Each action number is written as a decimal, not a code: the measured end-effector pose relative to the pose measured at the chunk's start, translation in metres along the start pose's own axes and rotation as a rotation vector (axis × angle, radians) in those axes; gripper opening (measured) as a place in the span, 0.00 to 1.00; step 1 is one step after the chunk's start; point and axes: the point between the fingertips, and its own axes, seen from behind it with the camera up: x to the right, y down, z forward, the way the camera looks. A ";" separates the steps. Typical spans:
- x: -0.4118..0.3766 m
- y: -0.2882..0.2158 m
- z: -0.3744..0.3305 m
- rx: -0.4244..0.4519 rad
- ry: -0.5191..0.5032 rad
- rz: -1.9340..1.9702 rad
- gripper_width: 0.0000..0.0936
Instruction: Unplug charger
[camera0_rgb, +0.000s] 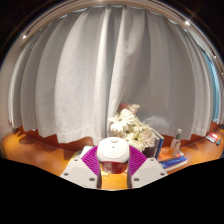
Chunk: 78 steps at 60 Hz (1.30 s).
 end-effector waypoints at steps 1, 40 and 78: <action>0.015 -0.014 0.001 0.021 0.023 -0.011 0.36; 0.148 0.302 0.003 -0.433 -0.006 -0.030 0.44; 0.129 0.182 -0.036 -0.280 0.070 0.041 0.79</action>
